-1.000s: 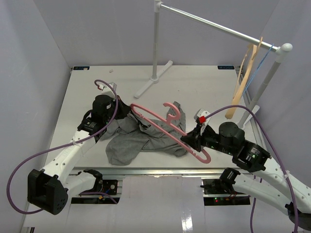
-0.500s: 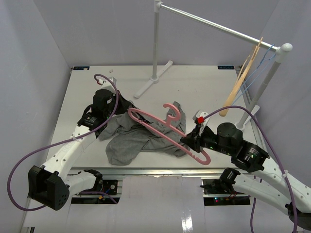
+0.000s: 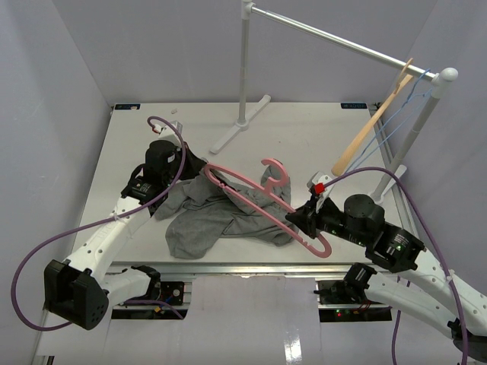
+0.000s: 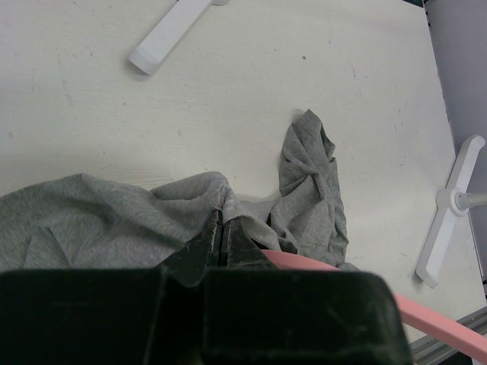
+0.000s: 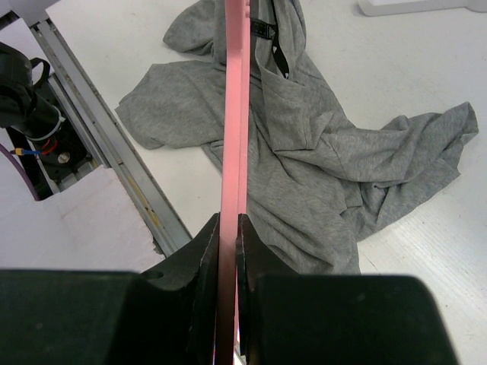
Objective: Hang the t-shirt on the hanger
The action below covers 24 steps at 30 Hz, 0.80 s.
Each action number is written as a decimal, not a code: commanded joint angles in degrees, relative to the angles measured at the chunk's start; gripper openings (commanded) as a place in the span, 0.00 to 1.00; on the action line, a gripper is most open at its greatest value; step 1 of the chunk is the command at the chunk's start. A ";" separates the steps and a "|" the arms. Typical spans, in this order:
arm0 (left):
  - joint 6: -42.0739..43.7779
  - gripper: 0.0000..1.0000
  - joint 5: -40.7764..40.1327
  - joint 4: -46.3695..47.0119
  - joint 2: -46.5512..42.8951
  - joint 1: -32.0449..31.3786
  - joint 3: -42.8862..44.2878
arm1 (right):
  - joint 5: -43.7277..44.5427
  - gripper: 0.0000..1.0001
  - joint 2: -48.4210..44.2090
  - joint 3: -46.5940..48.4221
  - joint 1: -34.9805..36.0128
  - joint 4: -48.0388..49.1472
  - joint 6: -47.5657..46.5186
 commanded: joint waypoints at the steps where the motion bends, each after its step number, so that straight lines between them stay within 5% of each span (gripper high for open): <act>1: 1.01 0.00 -2.00 -0.42 -1.83 0.20 1.72 | 1.18 0.08 -2.00 0.81 0.26 1.97 -0.62; 24: -1.21 0.00 5.15 1.82 -2.57 0.20 2.42 | 0.02 0.08 1.97 -0.41 0.34 3.79 -0.96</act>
